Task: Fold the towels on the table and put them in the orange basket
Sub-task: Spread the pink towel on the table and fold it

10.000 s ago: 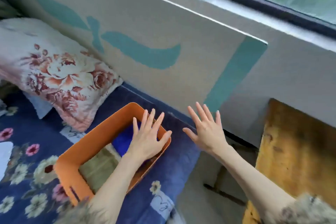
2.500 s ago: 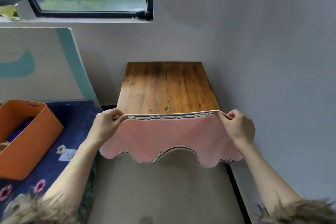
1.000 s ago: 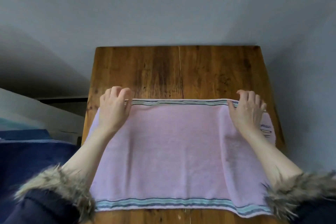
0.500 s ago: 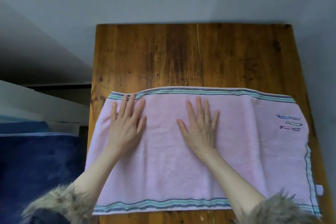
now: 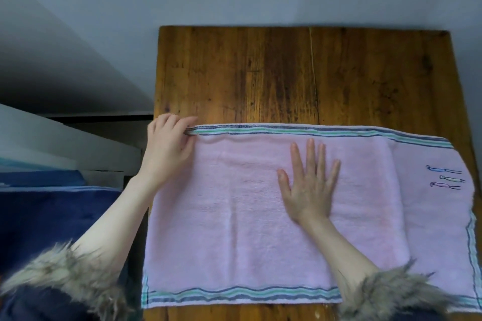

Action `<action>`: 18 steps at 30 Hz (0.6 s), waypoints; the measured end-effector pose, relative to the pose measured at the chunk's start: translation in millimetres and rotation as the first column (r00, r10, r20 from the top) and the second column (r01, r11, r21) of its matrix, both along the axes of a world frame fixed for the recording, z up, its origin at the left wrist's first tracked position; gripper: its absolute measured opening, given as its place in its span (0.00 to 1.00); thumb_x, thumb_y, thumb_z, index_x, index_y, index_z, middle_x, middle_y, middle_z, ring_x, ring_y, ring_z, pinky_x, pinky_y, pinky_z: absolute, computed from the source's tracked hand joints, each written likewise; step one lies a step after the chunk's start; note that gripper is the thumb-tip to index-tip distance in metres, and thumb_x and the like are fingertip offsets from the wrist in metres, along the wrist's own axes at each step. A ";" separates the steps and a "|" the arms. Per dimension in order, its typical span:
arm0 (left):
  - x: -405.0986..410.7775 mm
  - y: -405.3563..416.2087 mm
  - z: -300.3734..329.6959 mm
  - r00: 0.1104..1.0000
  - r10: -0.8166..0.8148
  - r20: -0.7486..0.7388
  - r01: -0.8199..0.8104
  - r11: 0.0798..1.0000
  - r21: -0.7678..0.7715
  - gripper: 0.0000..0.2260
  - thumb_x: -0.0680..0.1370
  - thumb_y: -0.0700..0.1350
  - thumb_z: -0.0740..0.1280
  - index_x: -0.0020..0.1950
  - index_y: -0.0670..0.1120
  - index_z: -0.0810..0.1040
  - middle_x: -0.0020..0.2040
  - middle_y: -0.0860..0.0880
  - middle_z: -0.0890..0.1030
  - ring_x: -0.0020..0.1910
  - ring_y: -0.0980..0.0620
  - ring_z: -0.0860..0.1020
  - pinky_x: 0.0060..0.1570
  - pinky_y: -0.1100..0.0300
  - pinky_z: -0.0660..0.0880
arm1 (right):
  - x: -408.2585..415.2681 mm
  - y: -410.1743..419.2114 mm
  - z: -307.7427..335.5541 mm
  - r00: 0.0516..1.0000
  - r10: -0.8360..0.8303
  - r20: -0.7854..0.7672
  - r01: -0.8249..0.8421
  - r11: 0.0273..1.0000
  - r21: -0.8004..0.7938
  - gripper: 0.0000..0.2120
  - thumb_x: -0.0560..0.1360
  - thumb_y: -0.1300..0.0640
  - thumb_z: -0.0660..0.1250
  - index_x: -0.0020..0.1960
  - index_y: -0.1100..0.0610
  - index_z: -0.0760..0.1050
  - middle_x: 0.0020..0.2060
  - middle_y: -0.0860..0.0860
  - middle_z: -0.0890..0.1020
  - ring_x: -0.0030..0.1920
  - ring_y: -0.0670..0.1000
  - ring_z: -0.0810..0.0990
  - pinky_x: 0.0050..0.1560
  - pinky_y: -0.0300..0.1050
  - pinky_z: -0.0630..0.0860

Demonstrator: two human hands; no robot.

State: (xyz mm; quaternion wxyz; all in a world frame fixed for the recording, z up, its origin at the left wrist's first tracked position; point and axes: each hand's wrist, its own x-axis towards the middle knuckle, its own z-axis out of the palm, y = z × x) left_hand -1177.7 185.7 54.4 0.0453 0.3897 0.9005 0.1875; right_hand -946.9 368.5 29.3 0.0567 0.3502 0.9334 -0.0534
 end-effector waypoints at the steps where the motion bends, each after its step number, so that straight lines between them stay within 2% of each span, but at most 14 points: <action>1: -3.4 -0.5 1.8 1.000 0.008 -0.013 -0.008 1.000 0.004 0.15 0.74 0.48 0.57 0.53 0.44 0.78 0.45 0.46 0.78 0.53 0.45 0.69 0.55 0.52 0.60 | -0.4 -0.1 0.3 1.000 -0.002 0.007 0.002 1.000 0.004 0.30 0.78 0.38 0.39 0.76 0.51 0.49 0.76 0.54 0.52 0.76 0.57 0.48 0.71 0.66 0.47; 4: -10.3 -1.6 6.9 0.997 0.056 -0.045 -0.056 0.998 -0.010 0.08 0.73 0.47 0.65 0.39 0.43 0.76 0.36 0.48 0.76 0.44 0.43 0.72 0.47 0.53 0.61 | -1.1 -0.3 0.9 1.000 -0.008 0.017 0.008 1.000 0.013 0.30 0.78 0.38 0.41 0.76 0.50 0.49 0.77 0.54 0.51 0.76 0.56 0.47 0.71 0.66 0.47; 6: -13.8 -1.3 11.6 0.991 0.094 -0.097 -0.097 0.995 -0.032 0.11 0.72 0.47 0.69 0.34 0.42 0.73 0.32 0.47 0.75 0.40 0.42 0.72 0.43 0.54 0.62 | -0.9 -0.6 1.2 1.000 -0.009 0.019 0.009 1.000 0.017 0.30 0.77 0.38 0.42 0.76 0.50 0.48 0.77 0.53 0.49 0.76 0.56 0.46 0.72 0.65 0.47; 8: -18.7 -0.1 18.9 0.977 0.164 -0.136 -0.170 0.985 -0.030 0.16 0.71 0.51 0.68 0.31 0.41 0.71 0.30 0.46 0.74 0.38 0.42 0.70 0.39 0.55 0.60 | -0.9 -0.5 1.4 1.000 -0.009 0.020 0.009 1.000 0.017 0.30 0.77 0.38 0.42 0.76 0.49 0.47 0.77 0.53 0.49 0.76 0.56 0.46 0.72 0.65 0.47; 11: -27.2 0.6 27.5 0.961 0.249 -0.123 -0.254 0.967 -0.026 0.17 0.73 0.52 0.70 0.34 0.41 0.73 0.33 0.44 0.75 0.40 0.41 0.70 0.40 0.52 0.61 | -1.0 -0.6 1.6 1.000 -0.010 0.023 0.010 1.000 0.017 0.30 0.77 0.38 0.42 0.76 0.49 0.48 0.77 0.53 0.49 0.76 0.56 0.46 0.71 0.65 0.48; 15: -35.4 -0.1 31.8 0.948 0.284 -0.144 -0.296 0.952 -0.070 0.11 0.75 0.49 0.69 0.44 0.41 0.76 0.43 0.41 0.77 0.45 0.39 0.72 0.45 0.48 0.65 | -0.8 -0.2 2.9 1.000 -0.012 0.026 0.012 1.000 0.018 0.31 0.77 0.38 0.41 0.76 0.49 0.49 0.77 0.53 0.49 0.76 0.56 0.46 0.72 0.65 0.48; 18: -35.8 -1.6 28.8 0.927 0.351 -0.131 -0.366 0.923 -0.118 0.14 0.75 0.48 0.68 0.53 0.39 0.77 0.48 0.38 0.76 0.48 0.37 0.72 0.45 0.46 0.67 | -1.0 -0.1 3.3 1.000 -0.016 0.023 0.016 1.000 0.007 0.31 0.78 0.37 0.39 0.76 0.50 0.50 0.77 0.53 0.50 0.76 0.56 0.47 0.72 0.65 0.48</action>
